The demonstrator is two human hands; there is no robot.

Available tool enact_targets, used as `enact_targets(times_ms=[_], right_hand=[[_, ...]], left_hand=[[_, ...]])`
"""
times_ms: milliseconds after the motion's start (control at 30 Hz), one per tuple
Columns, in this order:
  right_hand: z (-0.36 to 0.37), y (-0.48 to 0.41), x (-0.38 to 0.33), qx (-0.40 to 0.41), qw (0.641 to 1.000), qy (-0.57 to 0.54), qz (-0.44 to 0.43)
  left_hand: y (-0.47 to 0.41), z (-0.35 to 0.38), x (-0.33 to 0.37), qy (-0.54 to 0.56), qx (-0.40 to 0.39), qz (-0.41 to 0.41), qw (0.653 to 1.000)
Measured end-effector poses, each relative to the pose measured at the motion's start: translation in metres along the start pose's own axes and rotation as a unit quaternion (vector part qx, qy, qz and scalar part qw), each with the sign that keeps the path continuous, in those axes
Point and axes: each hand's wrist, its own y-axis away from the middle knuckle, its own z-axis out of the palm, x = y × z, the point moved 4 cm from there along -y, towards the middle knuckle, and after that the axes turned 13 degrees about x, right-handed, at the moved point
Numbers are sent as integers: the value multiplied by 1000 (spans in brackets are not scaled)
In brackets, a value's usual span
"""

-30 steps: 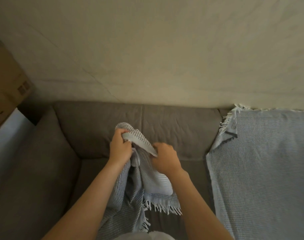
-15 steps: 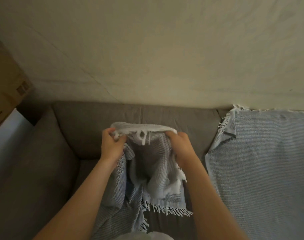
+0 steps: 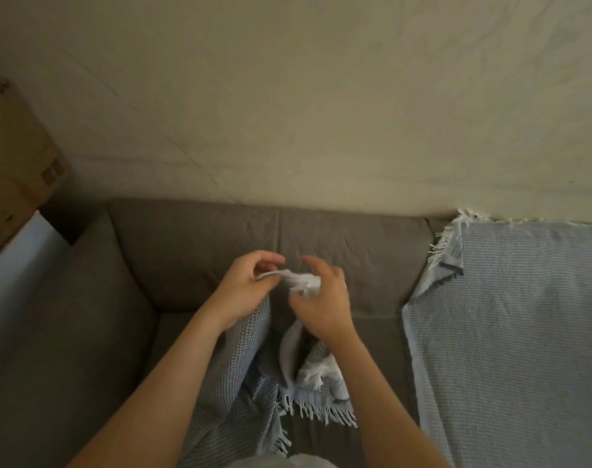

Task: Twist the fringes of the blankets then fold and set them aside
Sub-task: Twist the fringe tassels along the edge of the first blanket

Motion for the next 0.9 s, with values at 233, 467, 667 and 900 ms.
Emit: enact_targets(times_ms=[233,467,667,900], right_hand=[[11,-7,-8,-76,996,18,-44],[0,-15,-21,-108,991,27,-71],[-10,-23,-30,-90,991,14,-96],[-37,-35,-40,154,988,-31,10]], left_hand=[[-4,-1,4,-34,-29,84,995],[-1,-6,-18,-292,-27,55,954],[2,-7,-28,-321,-81,6,944],[-17,-29,-12,-292,-40,9,955]])
